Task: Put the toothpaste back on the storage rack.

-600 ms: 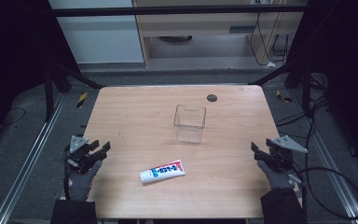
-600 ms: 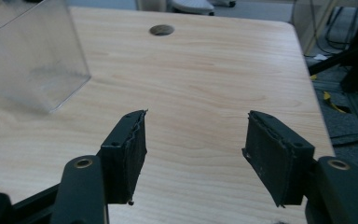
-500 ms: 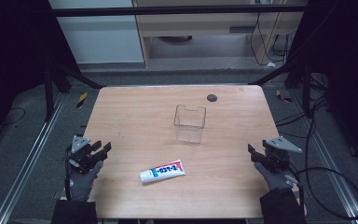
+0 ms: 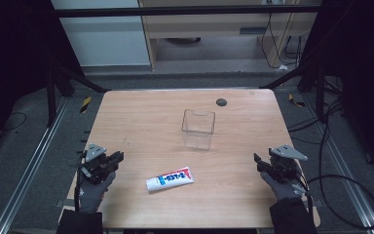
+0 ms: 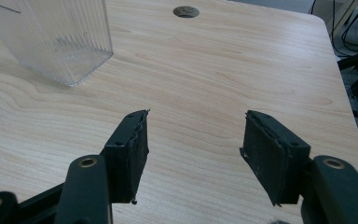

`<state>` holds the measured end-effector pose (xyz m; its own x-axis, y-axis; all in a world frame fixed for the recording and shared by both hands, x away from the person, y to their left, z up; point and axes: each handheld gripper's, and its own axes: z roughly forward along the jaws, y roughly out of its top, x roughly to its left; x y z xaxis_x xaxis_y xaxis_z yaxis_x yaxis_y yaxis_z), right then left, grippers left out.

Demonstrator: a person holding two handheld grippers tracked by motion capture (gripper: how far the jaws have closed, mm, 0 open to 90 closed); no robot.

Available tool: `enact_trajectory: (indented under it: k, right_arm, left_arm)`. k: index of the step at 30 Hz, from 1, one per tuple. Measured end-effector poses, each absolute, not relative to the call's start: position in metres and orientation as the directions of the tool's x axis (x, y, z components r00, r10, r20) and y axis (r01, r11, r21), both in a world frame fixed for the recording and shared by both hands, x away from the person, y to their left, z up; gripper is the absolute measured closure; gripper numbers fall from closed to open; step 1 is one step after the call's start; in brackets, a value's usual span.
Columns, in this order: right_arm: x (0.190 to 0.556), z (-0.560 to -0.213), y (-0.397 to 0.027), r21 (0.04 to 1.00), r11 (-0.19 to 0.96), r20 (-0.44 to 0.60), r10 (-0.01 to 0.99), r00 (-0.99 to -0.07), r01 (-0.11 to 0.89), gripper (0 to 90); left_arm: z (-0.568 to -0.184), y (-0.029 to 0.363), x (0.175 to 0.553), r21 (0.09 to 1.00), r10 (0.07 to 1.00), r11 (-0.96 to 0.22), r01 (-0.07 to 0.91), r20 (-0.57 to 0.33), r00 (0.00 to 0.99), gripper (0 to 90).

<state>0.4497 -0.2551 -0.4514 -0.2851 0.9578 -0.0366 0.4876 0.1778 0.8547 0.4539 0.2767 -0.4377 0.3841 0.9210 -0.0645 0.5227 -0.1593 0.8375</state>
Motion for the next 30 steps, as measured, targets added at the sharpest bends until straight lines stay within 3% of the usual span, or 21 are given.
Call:
enact_trajectory:
  k: [6, 30]
  right_arm:
    - [0.451, -0.454, -0.252, 0.847, 0.186, -0.035, 0.954, -0.298, 0.497, 39.1]
    - [0.454, -0.458, -0.247, 0.829, 0.211, -0.046, 0.949, -0.312, 0.518, 36.9]
  left_arm:
    - [-0.44, 0.258, 0.453, 0.817, 0.892, -0.219, 0.533, -0.053, 0.448, 89.0]
    - [-0.461, 0.205, 0.457, 0.719, 0.782, -0.393, 0.573, -0.067, 0.62, 89.5]
